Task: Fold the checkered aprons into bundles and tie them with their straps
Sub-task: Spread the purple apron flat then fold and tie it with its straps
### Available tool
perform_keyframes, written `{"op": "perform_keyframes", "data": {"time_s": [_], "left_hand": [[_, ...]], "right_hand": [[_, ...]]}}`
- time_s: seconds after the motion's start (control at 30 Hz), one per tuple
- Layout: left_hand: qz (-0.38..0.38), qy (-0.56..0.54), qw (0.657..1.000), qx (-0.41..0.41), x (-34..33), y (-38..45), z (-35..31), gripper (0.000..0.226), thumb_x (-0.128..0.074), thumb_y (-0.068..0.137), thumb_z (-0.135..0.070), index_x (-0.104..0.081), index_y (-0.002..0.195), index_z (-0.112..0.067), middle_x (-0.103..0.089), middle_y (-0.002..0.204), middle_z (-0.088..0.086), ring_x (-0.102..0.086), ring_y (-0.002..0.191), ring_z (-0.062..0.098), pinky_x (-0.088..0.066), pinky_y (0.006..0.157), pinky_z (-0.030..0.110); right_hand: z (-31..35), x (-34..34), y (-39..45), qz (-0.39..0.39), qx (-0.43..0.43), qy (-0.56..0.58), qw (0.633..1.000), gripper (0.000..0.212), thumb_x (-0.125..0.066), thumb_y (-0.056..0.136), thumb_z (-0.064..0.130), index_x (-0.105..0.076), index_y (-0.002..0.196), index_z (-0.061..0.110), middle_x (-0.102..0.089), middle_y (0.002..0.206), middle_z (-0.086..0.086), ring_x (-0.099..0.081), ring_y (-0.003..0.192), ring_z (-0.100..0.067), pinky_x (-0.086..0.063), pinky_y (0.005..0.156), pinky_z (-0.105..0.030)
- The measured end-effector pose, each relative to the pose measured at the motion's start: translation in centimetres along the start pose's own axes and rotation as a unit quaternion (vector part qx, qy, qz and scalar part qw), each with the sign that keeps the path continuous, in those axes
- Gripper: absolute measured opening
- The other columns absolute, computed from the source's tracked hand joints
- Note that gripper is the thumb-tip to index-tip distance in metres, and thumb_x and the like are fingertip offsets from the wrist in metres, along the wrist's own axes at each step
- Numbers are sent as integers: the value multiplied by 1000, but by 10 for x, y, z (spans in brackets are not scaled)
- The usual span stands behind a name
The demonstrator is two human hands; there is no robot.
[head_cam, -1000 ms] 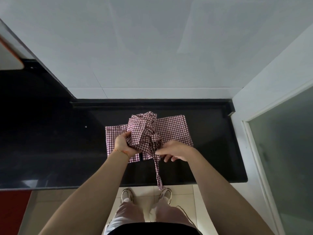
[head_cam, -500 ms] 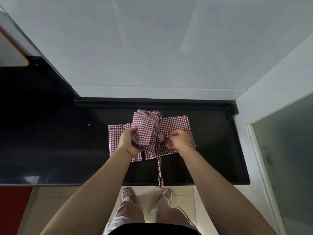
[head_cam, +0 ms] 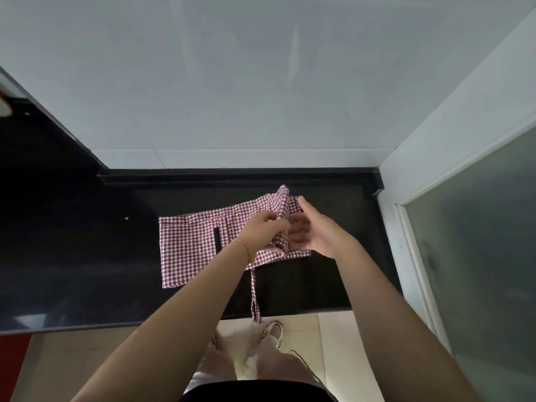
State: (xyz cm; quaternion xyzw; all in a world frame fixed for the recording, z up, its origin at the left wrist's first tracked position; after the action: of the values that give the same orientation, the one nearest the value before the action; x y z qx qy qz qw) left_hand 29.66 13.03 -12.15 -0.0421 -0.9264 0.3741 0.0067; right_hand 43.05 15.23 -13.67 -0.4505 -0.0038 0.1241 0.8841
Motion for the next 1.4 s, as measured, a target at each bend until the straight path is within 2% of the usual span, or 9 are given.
{"op": "perform_keyframes", "data": {"time_s": [0.1,0.2,0.27,0.37,0.5,0.63,0.83,1.0,1.4], "left_hand": [[21,0,1000,2,-12,1,1,22,-60,98,-26,-67,109,-9,-70,107,13,-70,94,23,-61,81,39],[-198,151,963,-107,36,-2,-5,21,-55,98,-23,-70,110,-15,-68,112,6,-62,98,18,-56,83,33],[-283,311,896,-144,56,-7,-5,33,-54,98,-31,-59,130,-25,-50,143,3,-44,131,22,-41,108,42],[-203,482,847,-95,53,11,15,68,-47,94,-62,-21,154,-41,-1,167,-1,6,152,35,-1,117,63],[-136,555,820,-16,57,25,49,97,-36,78,-88,9,154,-47,21,165,1,20,148,41,1,112,73],[-124,579,805,13,64,31,65,103,-33,76,-91,21,151,-46,26,163,4,21,147,44,0,112,74],[-175,608,757,-161,34,22,46,63,13,91,-65,25,150,-46,25,163,-2,27,147,33,0,115,70],[-179,618,757,-112,39,39,63,66,17,87,-61,31,148,-41,23,164,4,25,148,34,12,115,66],[-165,631,753,-86,38,48,66,69,23,82,-63,40,143,-37,30,160,4,27,147,34,9,115,67]], "right_hand": [[-6,4,6,2,-23,-52,998,80,-71,75,67,-53,134,16,-63,128,-5,-60,119,-24,-45,108,-46],[-7,17,15,-63,-15,-90,994,49,-65,94,35,-53,136,13,-66,110,-1,-64,107,-21,-48,104,-44],[-7,19,21,-86,-5,-107,991,44,-64,95,30,-55,135,16,-66,112,0,-64,106,-21,-49,103,-45],[-4,20,29,-112,4,-134,985,36,-63,95,27,-58,130,17,-65,113,0,-63,106,-21,-49,99,-43],[-1,29,39,-191,23,-275,942,29,-69,91,26,-61,118,17,-64,120,-4,-62,107,-22,-51,96,-39],[3,35,41,-244,0,-310,919,71,-78,83,30,-41,140,9,-50,138,-13,-55,122,-31,-50,94,-39],[5,20,53,-190,-26,-341,920,45,-74,86,35,-59,120,9,-63,118,-8,-60,94,-21,-46,74,-30],[11,9,59,-155,41,-276,948,18,-69,90,20,-62,105,15,-66,109,-2,-58,78,-9,-49,71,-25],[22,1,70,-86,32,-150,984,81,-80,81,25,-36,148,22,-53,139,-5,-59,112,-22,-44,64,-27]]}}
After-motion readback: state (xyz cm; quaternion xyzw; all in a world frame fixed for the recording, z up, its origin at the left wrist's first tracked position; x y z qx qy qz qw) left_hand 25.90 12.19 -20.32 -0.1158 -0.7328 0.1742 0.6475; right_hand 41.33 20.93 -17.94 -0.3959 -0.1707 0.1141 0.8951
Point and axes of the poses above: each hand's wrist, its own y-axis towards the middle knuckle, its own x-axis out of the back of the hand, z = x × y, the point moved 9 cm from there along y, towards the middle knuckle
